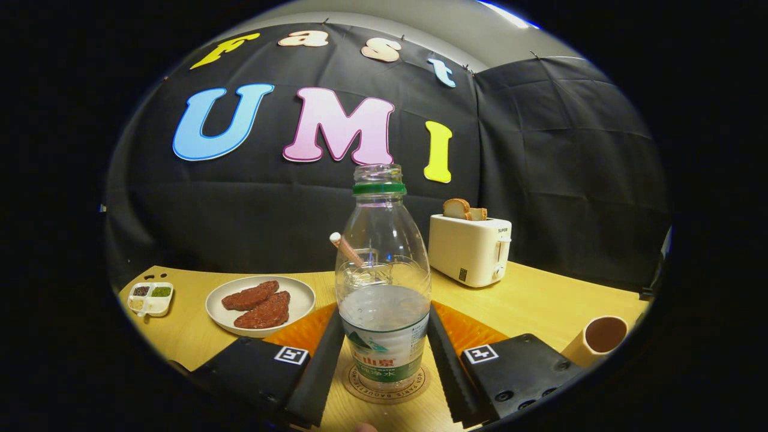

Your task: Take the bottle from table, then pour the juice into the cup, finally place the bottle on the coaster

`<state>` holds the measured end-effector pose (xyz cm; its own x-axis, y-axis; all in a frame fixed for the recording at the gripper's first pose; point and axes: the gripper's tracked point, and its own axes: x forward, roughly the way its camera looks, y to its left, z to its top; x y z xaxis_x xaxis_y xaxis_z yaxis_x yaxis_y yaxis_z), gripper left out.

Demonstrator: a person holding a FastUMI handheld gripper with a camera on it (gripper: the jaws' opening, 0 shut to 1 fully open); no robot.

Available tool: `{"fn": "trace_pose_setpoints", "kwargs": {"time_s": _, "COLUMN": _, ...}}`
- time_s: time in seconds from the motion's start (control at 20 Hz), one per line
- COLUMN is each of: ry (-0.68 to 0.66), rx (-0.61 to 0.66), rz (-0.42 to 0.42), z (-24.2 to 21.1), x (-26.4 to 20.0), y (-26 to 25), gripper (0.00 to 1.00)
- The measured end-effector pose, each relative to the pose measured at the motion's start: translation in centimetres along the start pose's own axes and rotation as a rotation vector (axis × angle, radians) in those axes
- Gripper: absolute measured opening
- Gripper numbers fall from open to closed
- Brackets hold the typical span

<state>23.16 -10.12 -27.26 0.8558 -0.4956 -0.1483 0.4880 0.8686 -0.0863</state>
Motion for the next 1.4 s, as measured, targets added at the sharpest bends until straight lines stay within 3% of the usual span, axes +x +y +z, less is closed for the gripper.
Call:
{"fn": "trace_pose_setpoints", "kwargs": {"time_s": 0.1, "ry": 0.014, "rx": -0.002, "rz": -0.003, "z": -0.1, "x": -0.2, "y": 0.0, "gripper": 0.80}}
{"fn": "trace_pose_setpoints", "kwargs": {"time_s": 0.3, "ry": -0.001, "rx": -0.021, "rz": -0.005, "z": 0.5, "x": -0.9, "y": -0.3, "gripper": 0.98}}
{"fn": "trace_pose_setpoints", "kwargs": {"time_s": 0.7, "ry": 0.018, "rx": -0.005, "rz": 0.050, "z": 2.0, "x": -4.6, "y": -0.2, "gripper": 0.97}}
{"fn": "trace_pose_setpoints", "kwargs": {"time_s": 1.15, "ry": -0.022, "rx": 0.004, "rz": 0.130, "z": 8.0, "x": -11.6, "y": -3.0, "gripper": 0.97}}
{"fn": "trace_pose_setpoints", "kwargs": {"time_s": 1.4, "ry": -0.050, "rx": 0.030, "rz": 0.248, "z": 11.8, "x": -14.8, "y": -3.2, "gripper": 0.97}}
